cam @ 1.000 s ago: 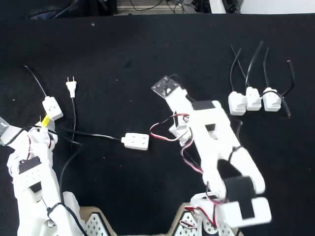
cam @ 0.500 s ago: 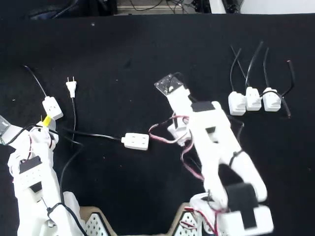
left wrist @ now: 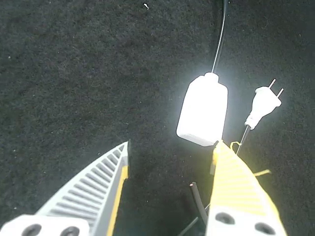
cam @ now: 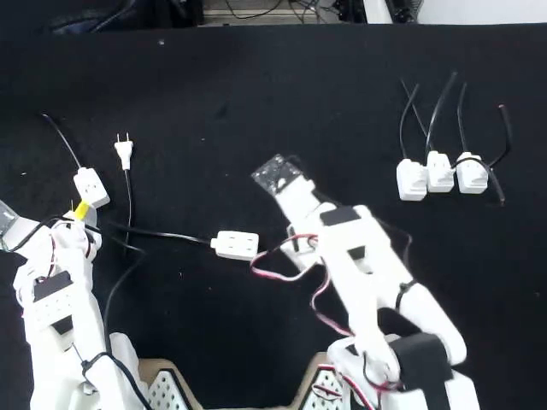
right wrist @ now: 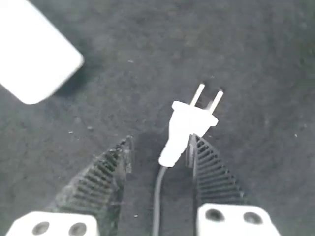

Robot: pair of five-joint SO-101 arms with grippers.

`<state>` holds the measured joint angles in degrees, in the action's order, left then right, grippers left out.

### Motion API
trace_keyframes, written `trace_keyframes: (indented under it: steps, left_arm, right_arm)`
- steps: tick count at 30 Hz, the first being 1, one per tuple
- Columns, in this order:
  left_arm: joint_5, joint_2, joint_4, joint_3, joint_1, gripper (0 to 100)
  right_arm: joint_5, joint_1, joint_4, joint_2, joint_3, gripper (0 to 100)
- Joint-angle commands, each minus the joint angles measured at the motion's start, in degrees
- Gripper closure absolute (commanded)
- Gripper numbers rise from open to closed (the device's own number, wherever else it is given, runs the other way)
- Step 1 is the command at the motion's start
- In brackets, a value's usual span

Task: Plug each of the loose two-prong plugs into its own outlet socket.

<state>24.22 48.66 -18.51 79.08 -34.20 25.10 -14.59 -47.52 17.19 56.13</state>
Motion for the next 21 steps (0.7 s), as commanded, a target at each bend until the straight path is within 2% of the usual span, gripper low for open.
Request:
trace_keyframes:
  steps: [1,10,14,21]
  left_arm:
    - [0.2,1.2,0.8,-2.4,0.7,73]
    - [0.2,1.1,0.8,-2.4,0.7,73]
    - [0.2,1.1,0.8,-2.4,0.7,73]
    - [0.2,1.1,1.1,-2.4,0.7,73]
  right_arm:
    - [2.6,4.4,1.2,-4.8,-5.3,81.0]
    - [2.5,5.8,1.3,-10.3,-9.8,82.0]
    - [3.0,8.9,4.5,-10.2,-10.8,97.8]
    - [3.0,10.1,-0.2,-4.7,-10.9,98.8]
